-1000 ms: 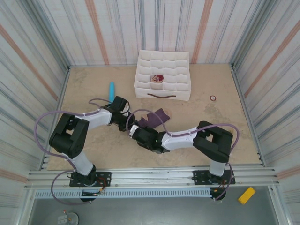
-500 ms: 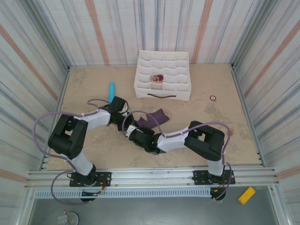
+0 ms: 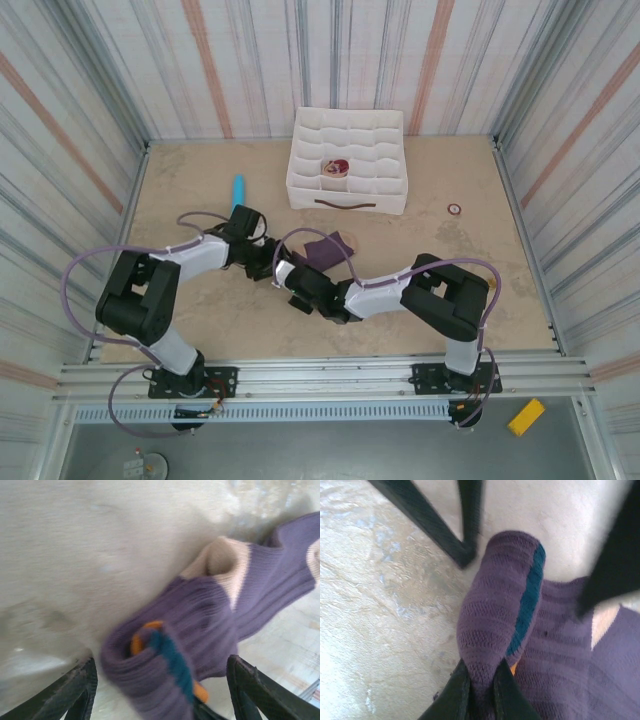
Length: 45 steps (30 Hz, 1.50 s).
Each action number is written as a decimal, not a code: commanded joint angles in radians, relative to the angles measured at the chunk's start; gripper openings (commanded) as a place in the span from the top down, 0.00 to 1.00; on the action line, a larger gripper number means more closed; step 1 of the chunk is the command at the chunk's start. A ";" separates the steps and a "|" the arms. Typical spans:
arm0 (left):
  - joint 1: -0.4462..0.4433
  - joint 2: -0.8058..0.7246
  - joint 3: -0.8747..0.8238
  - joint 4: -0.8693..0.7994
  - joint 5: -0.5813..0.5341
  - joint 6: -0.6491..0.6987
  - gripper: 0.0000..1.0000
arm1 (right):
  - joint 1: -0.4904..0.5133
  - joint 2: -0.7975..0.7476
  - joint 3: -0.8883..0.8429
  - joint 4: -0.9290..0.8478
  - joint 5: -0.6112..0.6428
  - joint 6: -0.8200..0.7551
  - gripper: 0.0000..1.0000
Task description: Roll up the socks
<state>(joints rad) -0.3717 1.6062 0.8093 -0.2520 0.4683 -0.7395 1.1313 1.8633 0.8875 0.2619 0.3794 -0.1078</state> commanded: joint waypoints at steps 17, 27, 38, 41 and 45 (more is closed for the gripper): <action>0.168 -0.141 -0.203 0.060 0.134 -0.001 0.31 | -0.234 -0.001 -0.089 -0.233 -0.475 0.223 1.00; 0.146 -0.187 -0.201 0.083 0.126 -0.034 0.32 | -0.514 0.085 -0.116 -0.136 -1.064 0.430 1.00; 0.015 -0.134 -0.142 0.203 0.033 -0.112 0.33 | -0.644 0.181 -0.096 -0.127 -1.171 0.685 1.00; -0.030 -0.113 -0.124 0.250 -0.011 -0.133 0.35 | -0.673 0.202 -0.103 -0.129 -1.162 0.764 1.00; -0.083 -0.059 -0.097 0.322 -0.032 -0.170 0.37 | -0.682 0.215 -0.088 -0.179 -1.132 0.807 1.00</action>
<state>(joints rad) -0.4290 1.5127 0.6792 -0.0010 0.4828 -0.8673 0.4591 1.9896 0.8486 0.3401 -0.9298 0.6090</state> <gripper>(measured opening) 0.635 0.105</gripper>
